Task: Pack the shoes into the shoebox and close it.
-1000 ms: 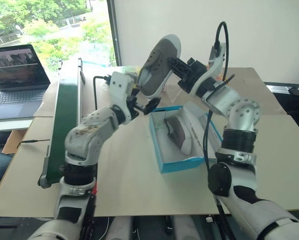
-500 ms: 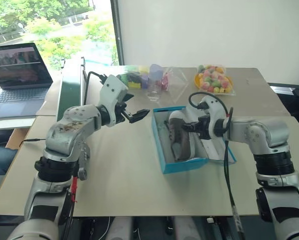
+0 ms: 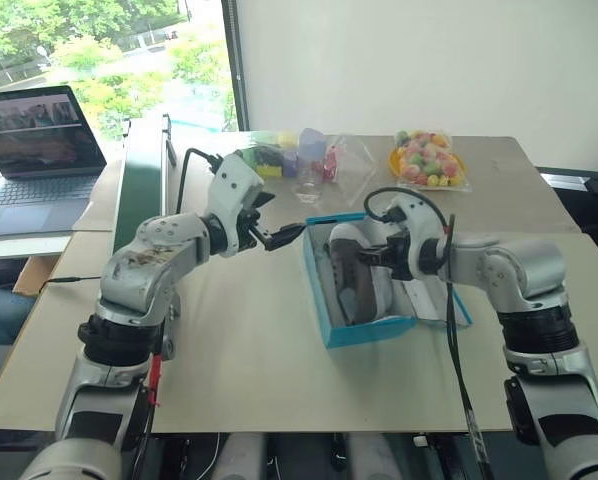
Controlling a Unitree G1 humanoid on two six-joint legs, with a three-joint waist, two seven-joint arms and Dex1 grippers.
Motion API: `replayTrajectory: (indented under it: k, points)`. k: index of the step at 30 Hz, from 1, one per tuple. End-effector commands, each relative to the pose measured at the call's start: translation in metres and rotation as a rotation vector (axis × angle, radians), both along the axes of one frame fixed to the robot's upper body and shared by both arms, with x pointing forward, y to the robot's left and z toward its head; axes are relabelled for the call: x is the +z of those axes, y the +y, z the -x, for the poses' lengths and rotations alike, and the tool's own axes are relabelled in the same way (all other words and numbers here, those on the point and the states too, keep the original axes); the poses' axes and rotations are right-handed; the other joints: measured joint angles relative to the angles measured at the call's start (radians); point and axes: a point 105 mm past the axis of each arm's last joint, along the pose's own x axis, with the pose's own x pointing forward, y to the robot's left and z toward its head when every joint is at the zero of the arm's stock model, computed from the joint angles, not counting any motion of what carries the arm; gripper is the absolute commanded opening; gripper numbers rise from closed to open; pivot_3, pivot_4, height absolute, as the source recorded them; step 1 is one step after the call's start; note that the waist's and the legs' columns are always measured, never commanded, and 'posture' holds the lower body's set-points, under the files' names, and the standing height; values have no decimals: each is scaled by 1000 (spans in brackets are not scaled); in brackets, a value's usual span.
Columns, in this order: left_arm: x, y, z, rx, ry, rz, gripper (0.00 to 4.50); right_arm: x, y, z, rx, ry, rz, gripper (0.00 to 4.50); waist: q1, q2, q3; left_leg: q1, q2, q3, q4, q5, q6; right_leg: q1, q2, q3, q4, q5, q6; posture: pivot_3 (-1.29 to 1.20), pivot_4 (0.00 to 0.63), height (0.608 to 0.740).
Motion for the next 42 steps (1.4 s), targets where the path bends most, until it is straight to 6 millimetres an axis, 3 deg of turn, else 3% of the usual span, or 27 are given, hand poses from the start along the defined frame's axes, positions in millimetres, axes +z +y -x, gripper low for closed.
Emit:
replayTrajectory:
  k: [1, 12, 14, 19, 21, 24, 25, 30, 33, 42]
  points:
    - [9, 1, 1, 8, -62, -8, 4500, 0, 11, 2, 73, -21, 28, 277, 0, 0, 0, 0, 0, 0, 0, 0, 0, 0, 0, 0, 0, 0, 0, 0, 150, 738]
    - [6, 3, 4, 21, -67, -24, 4500, -42, 11, -6, 107, -4, 179, 277, 7, -1, 0, 1, -1, 0, 0, 0, 0, 1, 0, 0, 0, 0, 0, 0, 150, 738]
    - [5, 3, 7, 7, -62, -40, 4500, -37, 14, -11, 111, -44, 189, 1258, 7, -1, -1, 1, 0, 0, 0, 0, 0, 1, 0, 0, 0, 0, 0, 0, 150, 738]
    - [0, 2, 19, -71, -47, -87, 4500, -7, 16, -15, 122, -132, 189, 2930, 7, -1, 0, 1, 0, 0, 1, 0, 0, 1, -1, 0, 1, 0, 0, 0, 150, 738]
    - [-4, 0, 24, -111, -37, -116, 4500, 5, 14, -9, 154, -157, 201, 3441, 8, -1, 0, 1, -1, 0, 1, 0, -1, 0, -1, 0, 1, 0, -1, 0, 150, 738]
    - [-12, -3, 32, -193, -4, -160, 4500, 39, 11, 2, 174, -200, 159, 4432, 11, -1, 0, 1, -1, 0, 1, 0, -1, 0, -1, 0, 1, -1, -2, 0, 150, 738]
    - [-14, -4, 34, -210, 4, -171, 4500, 47, 9, 4, 171, -209, 148, 4477, 10, -1, 0, 0, -1, 0, 1, 0, -1, 0, -1, 0, 1, -1, -3, 0, 150, 738]
    - [-18, -12, 33, -284, 16, -197, 4500, 80, 3, 25, 172, -223, 82, 4477, 10, -1, 0, 1, 0, 0, 1, -2, -3, 0, -1, 0, 1, -2, -4, 0, 150, 738]
    - [-17, -21, 29, -336, 10, -198, 4500, 83, -9, 41, 158, -213, 100, 3783, 17, -1, 0, 1, 0, 0, 1, -4, -7, 0, -1, -1, 1, -4, -6, 0, 150, 738]
    - [-15, -42, 24, -468, -1, -207, 4500, 67, -46, 90, 115, -118, 157, 624, 19, -1, 0, 1, -1, 1, 1, -1, -1, 1, -3, 0, 0, -4, -6, 0, 150, 738]
